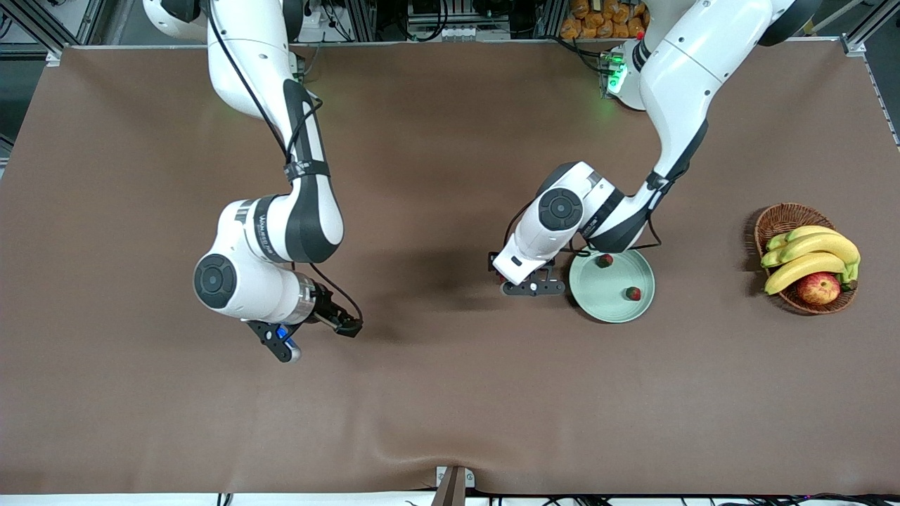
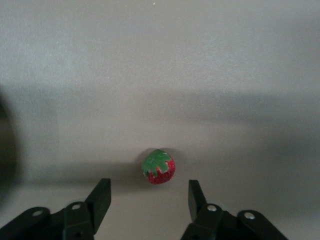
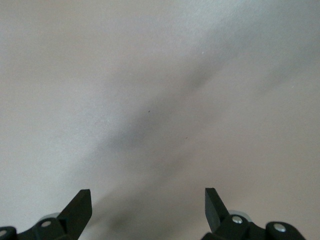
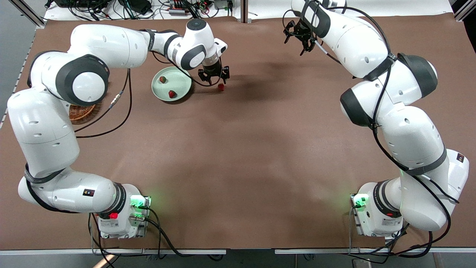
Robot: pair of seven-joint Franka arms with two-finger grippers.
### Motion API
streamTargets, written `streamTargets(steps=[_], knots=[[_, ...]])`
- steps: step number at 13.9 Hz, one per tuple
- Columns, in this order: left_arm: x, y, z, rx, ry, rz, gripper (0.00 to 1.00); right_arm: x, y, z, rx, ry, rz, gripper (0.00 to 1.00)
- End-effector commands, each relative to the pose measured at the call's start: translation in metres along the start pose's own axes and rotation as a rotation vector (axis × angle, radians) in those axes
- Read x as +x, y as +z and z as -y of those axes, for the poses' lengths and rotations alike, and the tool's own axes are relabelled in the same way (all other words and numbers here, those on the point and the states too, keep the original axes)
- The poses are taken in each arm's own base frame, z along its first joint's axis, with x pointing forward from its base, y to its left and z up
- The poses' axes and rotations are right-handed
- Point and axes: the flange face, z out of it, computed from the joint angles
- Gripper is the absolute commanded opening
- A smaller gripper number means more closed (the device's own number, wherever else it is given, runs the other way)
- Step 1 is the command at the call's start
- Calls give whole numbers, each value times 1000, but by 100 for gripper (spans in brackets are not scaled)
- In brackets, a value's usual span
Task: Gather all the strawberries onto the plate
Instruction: 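Grasp the strawberry with the left gripper while the right gripper returns to rest, then drop the strawberry onto the plate with the left gripper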
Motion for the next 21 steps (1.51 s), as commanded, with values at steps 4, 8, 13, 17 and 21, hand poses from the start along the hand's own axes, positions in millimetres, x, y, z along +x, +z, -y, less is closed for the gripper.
streamTargets(steps=[4,8,13,17,21], knots=[[1,16,-9,-14,-63,-24,59,68,-72,-50,106,-79,63,100],[0,25,-11,-1,-90,-29,57,87,-90,-71,16,-151,6,100],[2,36,-15,22,-84,-48,38,94,-168,-106,-70,-296,-109,100],[10,36,-5,43,-61,-70,16,107,-247,-182,-99,-378,-86,100],[27,7,11,54,-69,-110,12,90,-320,-239,-100,-408,-153,100]])
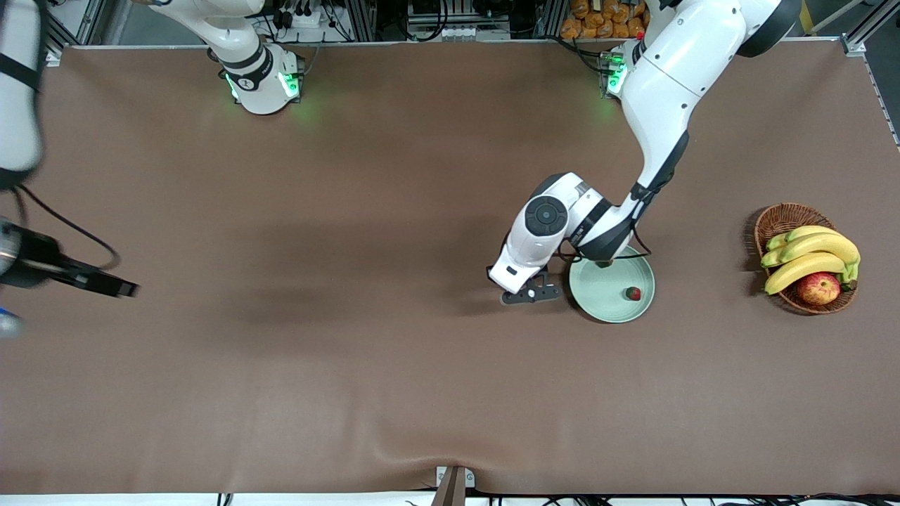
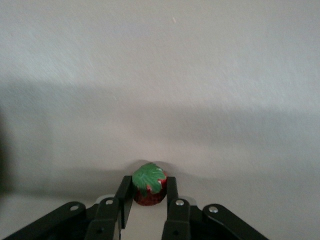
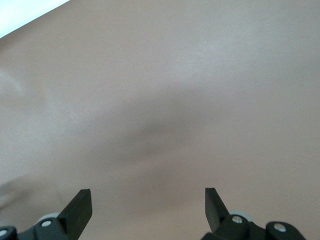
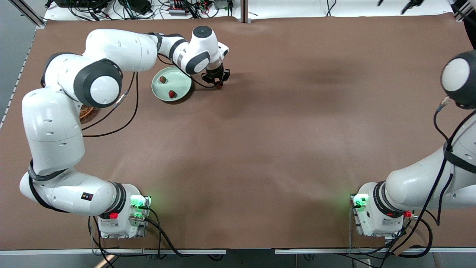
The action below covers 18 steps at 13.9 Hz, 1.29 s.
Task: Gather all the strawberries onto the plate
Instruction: 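Drop the strawberry onto the plate with the left gripper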
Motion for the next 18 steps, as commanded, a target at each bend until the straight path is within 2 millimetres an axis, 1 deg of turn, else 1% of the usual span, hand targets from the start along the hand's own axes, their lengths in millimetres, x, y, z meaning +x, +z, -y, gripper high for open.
streamTargets(steps=[1,2,3,4,5,6,8,9,10,11,12,13,14,15,16,17,18], knots=[[20,-37,13,23,-6,-53,12,-43,-39,-15,-41,-70,-36,100],[26,-51,17,32,-6,-63,12,-61,-48,-20,-50,-72,-43,100],[37,-63,29,36,-17,-74,12,-78,-51,-23,-49,-73,-46,100],[42,-70,38,52,-3,-71,13,-92,-53,-27,-49,-73,-58,100],[45,-74,46,79,33,-55,13,-101,-54,-30,-53,-73,-71,100],[55,-77,64,107,54,-38,13,-108,-55,-30,-57,-78,-69,100],[70,-73,101,150,100,11,14,-115,-59,-27,-74,-92,-77,100],[74,-70,112,159,130,28,14,-113,-62,-24,-94,-101,-90,100],[76,-69,117,163,154,36,15,-111,-73,-18,-99,-110,-114,100],[80,-69,126,169,174,46,18,-106,-74,-13,-99,-119,-120,100],[82,-66,135,176,212,68,19,-104,-75,-12,-98,-121,-126,100],[82,-60,142,186,236,94,26,-104,-76,-12,-97,-121,-131,100],[81,-55,145,191,241,109,29,-104,-81,-12,-95,-121,-140,100],[78,-44,150,196,240,130,34,-102,-83,-12,-96,-122,-145,100],[76,-35,149,197,244,145,42,-101,-85,-11,-95,-125,-150,100],[76,-36,151,200,242,145,57,-98,-88,-8,-94,-127,-158,100],[77,-39,154,200,239,142,85,-95,-90,-7,-94,-127,-161,100]])
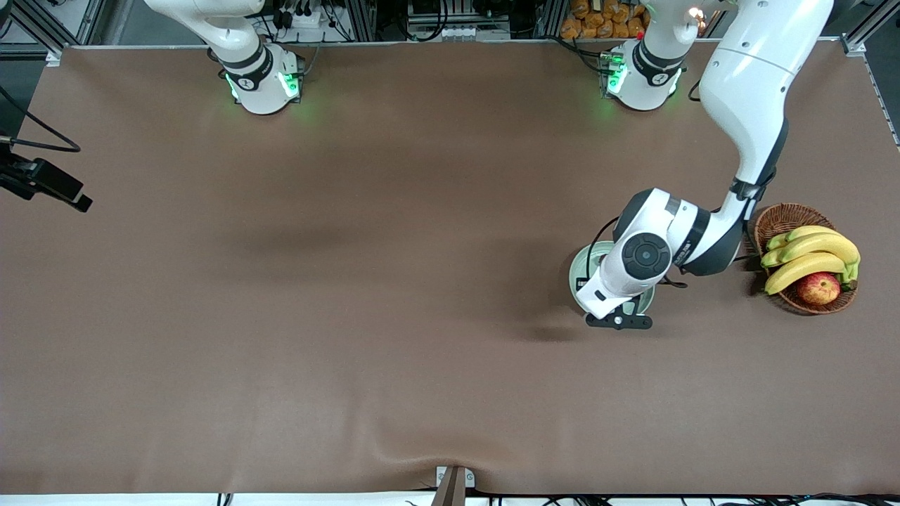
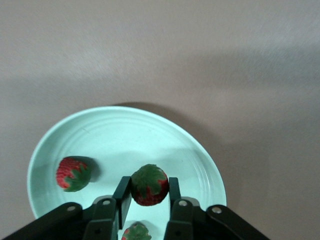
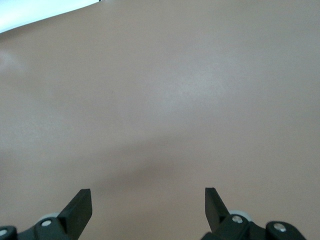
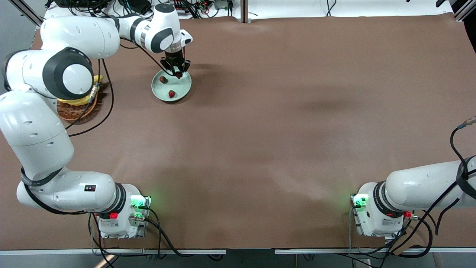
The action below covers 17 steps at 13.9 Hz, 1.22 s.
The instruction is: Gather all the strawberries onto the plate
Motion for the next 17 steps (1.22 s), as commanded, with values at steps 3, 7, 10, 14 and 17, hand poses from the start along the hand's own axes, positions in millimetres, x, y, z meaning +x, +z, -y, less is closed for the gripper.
streamTargets(steps=[3,7,10,14,17], knots=[[-1,-34,22,46,43,-5,100,10,-9,7,-20,-20,-21,100],[-15,-131,44,75,15,-74,100,10,-9,10,-20,-26,-20,100],[-34,-222,63,15,-75,-94,100,10,-9,7,-16,-18,-19,100],[-50,-311,97,-52,-159,-26,100,9,-9,12,-15,-26,-19,100],[-69,-346,107,-45,-179,-30,100,9,-9,16,-16,-32,-19,100]])
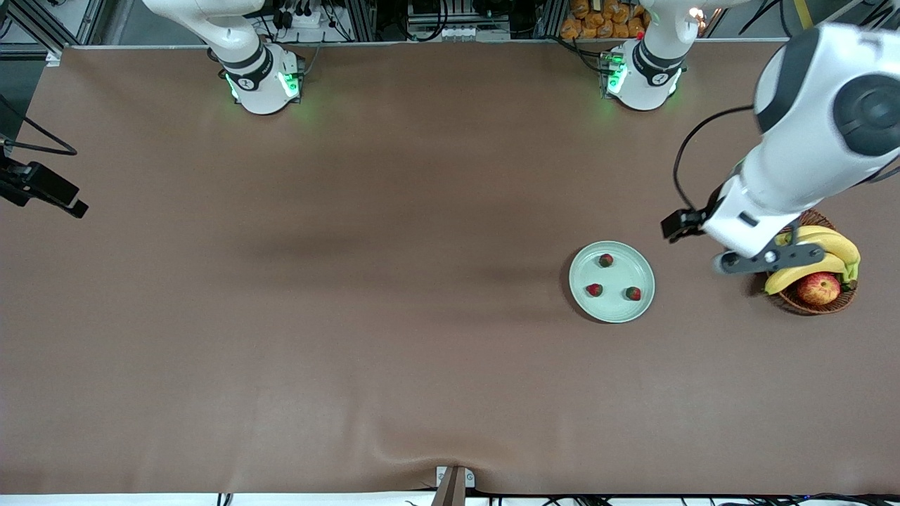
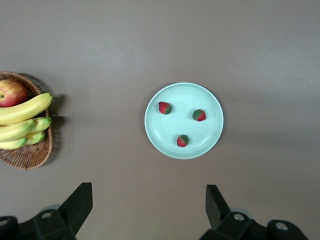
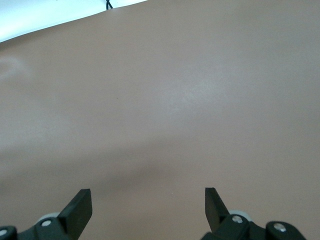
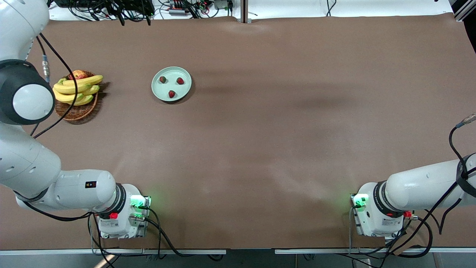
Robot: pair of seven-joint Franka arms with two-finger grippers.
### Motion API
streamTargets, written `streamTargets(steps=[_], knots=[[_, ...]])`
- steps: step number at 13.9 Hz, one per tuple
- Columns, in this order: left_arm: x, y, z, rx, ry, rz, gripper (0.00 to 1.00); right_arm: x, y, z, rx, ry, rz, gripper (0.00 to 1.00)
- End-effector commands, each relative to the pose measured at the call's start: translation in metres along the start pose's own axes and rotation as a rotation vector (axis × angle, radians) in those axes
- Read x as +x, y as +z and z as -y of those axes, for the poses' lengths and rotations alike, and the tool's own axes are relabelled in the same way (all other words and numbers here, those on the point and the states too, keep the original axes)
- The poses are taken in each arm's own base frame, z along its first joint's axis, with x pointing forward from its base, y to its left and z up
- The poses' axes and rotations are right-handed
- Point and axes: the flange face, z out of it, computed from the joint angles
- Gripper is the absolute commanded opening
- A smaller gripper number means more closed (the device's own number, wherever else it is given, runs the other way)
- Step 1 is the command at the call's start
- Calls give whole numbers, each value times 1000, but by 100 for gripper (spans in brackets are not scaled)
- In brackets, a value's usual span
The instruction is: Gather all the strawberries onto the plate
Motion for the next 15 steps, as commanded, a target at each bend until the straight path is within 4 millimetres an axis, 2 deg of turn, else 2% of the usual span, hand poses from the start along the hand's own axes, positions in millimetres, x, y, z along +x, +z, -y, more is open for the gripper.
streamTargets(steps=[1,2,3,4,7,9,11,13,15], knots=[[-10,-26,7,-17,-7,-9,100,2,-3,4,-19,-14,-2,100],[-5,-26,24,-33,-37,-4,100,2,-3,4,-19,-14,-1,100],[-16,-46,29,-49,-41,-33,100,2,-2,4,-19,-14,1,100],[-28,-56,33,-50,-39,-49,100,2,-3,4,-19,-14,-1,100],[-34,-72,60,-78,-37,-68,100,2,-4,5,-19,-16,-4,100],[-51,-71,76,-75,36,-49,100,0,-1,14,-47,-39,-2,100],[-67,-74,83,-78,27,-43,100,0,-1,13,-68,-87,-3,100],[-64,-81,97,-104,53,-56,100,1,-1,11,-72,-168,-2,100],[-63,-87,99,-109,72,-71,100,1,0,10,-73,-164,2,100]])
